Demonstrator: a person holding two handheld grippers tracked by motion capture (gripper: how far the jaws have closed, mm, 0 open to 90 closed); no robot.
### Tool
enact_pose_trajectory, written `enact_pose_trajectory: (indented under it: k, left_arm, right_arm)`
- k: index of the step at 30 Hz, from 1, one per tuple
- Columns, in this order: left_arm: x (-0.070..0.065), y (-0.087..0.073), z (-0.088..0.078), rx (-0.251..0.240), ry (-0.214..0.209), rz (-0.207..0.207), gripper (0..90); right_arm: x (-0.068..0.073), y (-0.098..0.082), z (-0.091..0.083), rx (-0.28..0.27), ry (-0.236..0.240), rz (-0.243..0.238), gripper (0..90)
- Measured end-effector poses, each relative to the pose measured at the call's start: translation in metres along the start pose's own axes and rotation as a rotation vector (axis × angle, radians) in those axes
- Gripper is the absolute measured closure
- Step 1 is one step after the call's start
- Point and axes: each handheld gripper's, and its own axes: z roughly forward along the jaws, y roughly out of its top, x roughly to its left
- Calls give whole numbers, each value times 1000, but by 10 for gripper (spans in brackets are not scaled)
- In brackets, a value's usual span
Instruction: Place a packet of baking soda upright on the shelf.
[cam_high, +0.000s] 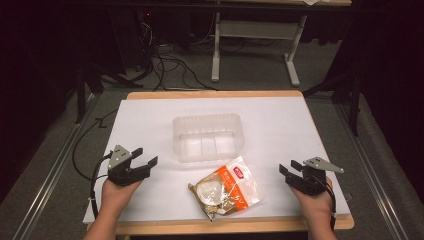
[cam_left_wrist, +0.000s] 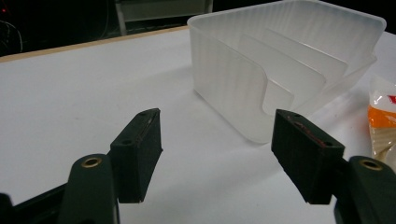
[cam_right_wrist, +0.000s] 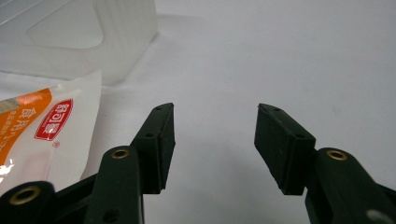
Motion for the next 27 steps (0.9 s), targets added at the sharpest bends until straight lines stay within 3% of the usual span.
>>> enact_pose_trajectory:
  k: [16, 27]
  left_arm:
    - [1, 0, 2, 19, -7, -4, 329]
    - [0, 0, 3, 17, -15, -11, 323]
  right_arm:
    - [6, 0, -2, -11, 0, -7, 455]
    - [15, 2, -6, -13, 35, -25, 470]
